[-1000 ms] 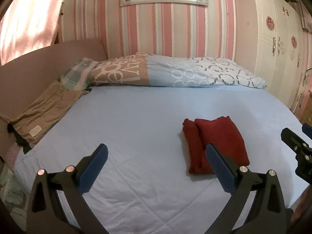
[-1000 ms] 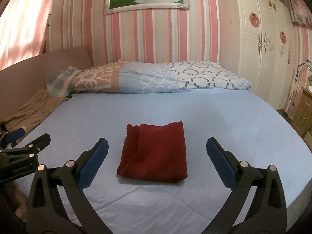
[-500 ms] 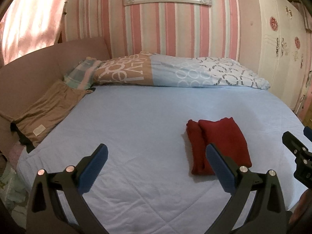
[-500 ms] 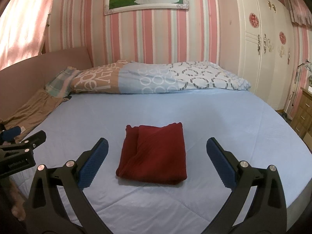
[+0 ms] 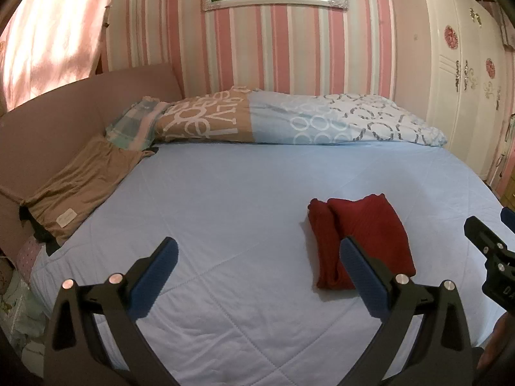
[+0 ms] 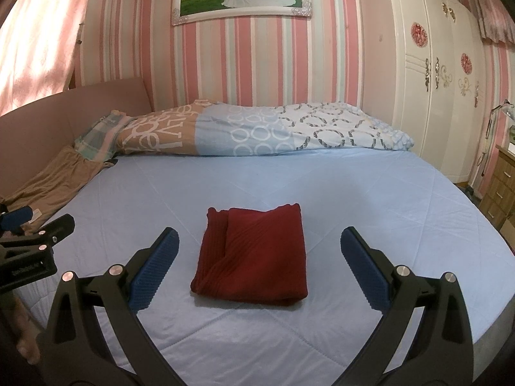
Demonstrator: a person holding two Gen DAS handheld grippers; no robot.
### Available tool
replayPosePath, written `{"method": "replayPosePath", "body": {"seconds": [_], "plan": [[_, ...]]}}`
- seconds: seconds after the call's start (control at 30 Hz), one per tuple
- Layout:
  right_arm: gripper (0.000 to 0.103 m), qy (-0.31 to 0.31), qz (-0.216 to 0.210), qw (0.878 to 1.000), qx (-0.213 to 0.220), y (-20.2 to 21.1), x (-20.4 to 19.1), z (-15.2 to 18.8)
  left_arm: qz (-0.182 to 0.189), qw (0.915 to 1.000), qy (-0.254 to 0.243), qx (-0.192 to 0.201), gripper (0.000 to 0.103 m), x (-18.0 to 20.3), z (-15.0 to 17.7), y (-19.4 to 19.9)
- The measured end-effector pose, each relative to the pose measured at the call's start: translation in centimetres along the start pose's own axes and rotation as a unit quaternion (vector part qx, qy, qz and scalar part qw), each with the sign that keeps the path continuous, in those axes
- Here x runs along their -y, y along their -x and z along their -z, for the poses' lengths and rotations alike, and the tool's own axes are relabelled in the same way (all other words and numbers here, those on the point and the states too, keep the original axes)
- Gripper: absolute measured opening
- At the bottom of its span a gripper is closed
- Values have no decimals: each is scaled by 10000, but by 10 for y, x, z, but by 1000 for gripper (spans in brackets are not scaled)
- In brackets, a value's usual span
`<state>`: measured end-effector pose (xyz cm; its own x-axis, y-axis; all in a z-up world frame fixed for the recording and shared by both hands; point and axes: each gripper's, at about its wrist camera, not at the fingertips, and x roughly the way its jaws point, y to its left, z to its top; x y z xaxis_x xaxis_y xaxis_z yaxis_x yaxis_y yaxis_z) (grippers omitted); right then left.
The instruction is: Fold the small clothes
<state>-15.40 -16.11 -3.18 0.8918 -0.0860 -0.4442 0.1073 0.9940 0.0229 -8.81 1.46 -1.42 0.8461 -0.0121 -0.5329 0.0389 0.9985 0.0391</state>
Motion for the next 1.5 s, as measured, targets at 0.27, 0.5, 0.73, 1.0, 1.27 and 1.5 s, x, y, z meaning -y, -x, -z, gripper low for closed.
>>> {"method": "replayPosePath", "body": {"seconds": [0.27,0.5,0.73,1.0,1.27,1.5], "plan": [[100,13,5,10000,0,1,1,0,9,10000,-10,15,101,1,-1,2],[100,7,5,10000,9,1,0,1,8,10000,-4,13,101,2,-1,2],[100,15,15,10000,16,1,1,0,20,10000,2,7,101,1,-1,2],[100,11,3,10000,16,0,2,-1,16,10000,-38,20,101,5,-3,4],[100,39,30,10000,24,-3,2,-4,3,10000,-39,24,101,6,-3,4],[100,102,61,9999,34,-8,6,-4,-44,10000,-46,32,101,8,-4,4]]}}
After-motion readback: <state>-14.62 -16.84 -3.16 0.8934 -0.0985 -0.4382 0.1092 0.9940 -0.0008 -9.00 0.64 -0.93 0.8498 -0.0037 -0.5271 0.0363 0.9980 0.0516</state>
